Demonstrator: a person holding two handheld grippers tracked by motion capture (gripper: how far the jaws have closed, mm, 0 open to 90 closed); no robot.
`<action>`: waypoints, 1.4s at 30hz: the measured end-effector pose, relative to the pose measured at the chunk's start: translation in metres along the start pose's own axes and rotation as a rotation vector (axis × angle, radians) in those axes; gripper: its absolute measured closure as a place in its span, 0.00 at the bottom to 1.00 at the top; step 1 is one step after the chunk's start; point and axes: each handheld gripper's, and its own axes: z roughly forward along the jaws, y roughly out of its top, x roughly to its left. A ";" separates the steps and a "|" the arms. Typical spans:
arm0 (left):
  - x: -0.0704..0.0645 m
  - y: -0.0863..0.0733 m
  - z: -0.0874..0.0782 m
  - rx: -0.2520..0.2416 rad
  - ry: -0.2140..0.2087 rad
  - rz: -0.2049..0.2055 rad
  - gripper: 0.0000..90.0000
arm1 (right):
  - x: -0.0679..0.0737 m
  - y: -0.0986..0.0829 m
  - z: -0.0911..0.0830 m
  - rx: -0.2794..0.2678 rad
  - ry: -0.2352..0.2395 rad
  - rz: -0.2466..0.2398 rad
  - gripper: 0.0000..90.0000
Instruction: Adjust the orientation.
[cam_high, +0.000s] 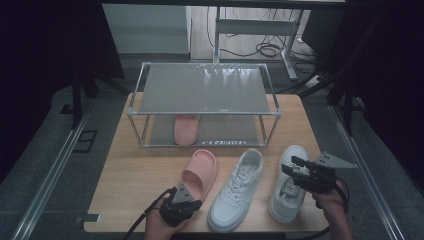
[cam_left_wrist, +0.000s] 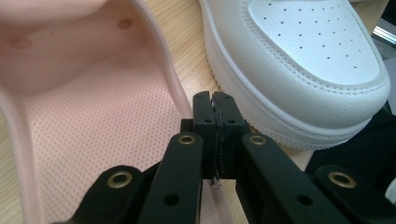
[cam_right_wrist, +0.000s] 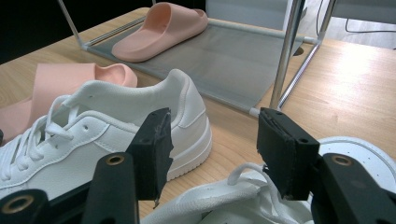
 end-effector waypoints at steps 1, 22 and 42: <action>0.001 0.000 0.000 0.000 0.001 -0.002 1.00 | 0.000 0.000 0.000 0.001 0.000 0.000 0.50; 0.022 -0.010 -0.017 0.007 0.054 -0.049 0.99 | 0.000 0.000 0.000 0.003 0.000 0.001 0.50; 0.018 0.000 -0.027 -0.051 0.040 -0.043 0.98 | 0.000 0.000 0.000 -0.001 0.000 0.001 0.50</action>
